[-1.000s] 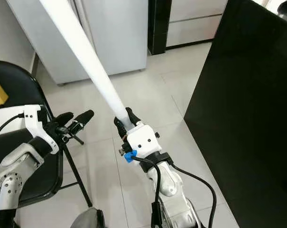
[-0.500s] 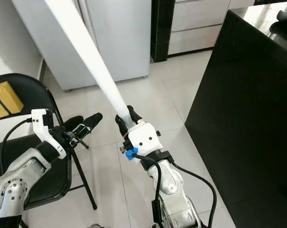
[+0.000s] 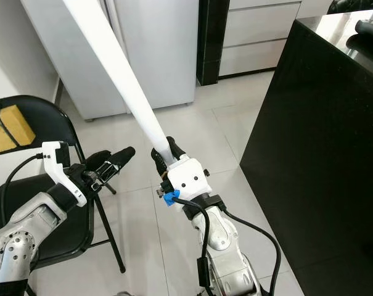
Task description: Building children table
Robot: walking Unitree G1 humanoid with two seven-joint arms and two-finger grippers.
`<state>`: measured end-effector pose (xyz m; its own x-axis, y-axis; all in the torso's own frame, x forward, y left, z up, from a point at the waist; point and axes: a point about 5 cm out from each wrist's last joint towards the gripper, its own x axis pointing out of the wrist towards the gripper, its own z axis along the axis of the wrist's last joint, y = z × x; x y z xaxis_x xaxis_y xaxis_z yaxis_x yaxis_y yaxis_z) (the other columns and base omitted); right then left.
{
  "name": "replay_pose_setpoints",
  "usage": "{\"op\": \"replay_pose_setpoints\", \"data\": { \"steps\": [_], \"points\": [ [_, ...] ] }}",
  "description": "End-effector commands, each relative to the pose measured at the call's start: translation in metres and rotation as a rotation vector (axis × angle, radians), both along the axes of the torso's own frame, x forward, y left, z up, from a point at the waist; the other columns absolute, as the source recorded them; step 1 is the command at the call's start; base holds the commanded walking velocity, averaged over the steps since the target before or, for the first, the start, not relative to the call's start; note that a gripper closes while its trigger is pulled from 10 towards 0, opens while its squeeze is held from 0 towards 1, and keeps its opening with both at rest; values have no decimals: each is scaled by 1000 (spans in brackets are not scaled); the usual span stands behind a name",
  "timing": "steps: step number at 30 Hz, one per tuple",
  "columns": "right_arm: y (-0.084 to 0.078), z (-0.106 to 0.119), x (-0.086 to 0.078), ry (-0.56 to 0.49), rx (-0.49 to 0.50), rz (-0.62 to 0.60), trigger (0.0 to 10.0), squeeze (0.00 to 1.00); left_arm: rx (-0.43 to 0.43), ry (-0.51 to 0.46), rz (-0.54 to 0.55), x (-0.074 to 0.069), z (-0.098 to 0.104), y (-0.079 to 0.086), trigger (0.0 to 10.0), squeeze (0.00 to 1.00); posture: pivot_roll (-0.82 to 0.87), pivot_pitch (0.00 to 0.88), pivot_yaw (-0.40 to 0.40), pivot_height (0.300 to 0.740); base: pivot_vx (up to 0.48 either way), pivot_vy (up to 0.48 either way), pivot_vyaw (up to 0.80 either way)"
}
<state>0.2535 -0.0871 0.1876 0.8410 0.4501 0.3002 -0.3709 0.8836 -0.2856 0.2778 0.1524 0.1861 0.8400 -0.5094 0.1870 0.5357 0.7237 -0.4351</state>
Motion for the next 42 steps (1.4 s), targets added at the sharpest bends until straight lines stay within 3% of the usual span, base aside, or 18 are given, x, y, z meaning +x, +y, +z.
{"op": "replay_pose_setpoints", "data": {
  "steps": [1,7,16,17,36,42],
  "points": [
    [4,-1,1,11,19,24,10000,0,-33,-11,-32,-2,5,-2,10000,0,33,171,28,740,0,0,0],
    [4,-2,0,34,52,33,10000,0,-104,-22,-77,-3,12,-2,10000,0,32,176,30,740,0,0,0],
    [5,-1,1,37,61,34,10000,0,-184,-14,-55,1,15,7,10000,0,34,176,30,740,0,0,0],
    [5,-1,1,37,61,35,10000,0,-223,-12,-44,2,17,10,10000,0,34,178,33,740,0,0,0],
    [2,2,6,57,110,15,10000,0,-238,-89,-106,-1,35,-3,10000,0,34,161,28,740,0,0,0],
    [3,3,7,67,111,23,10000,0,-231,-165,-125,-2,54,-11,10000,0,32,153,24,740,0,0,0]
  ]
}}
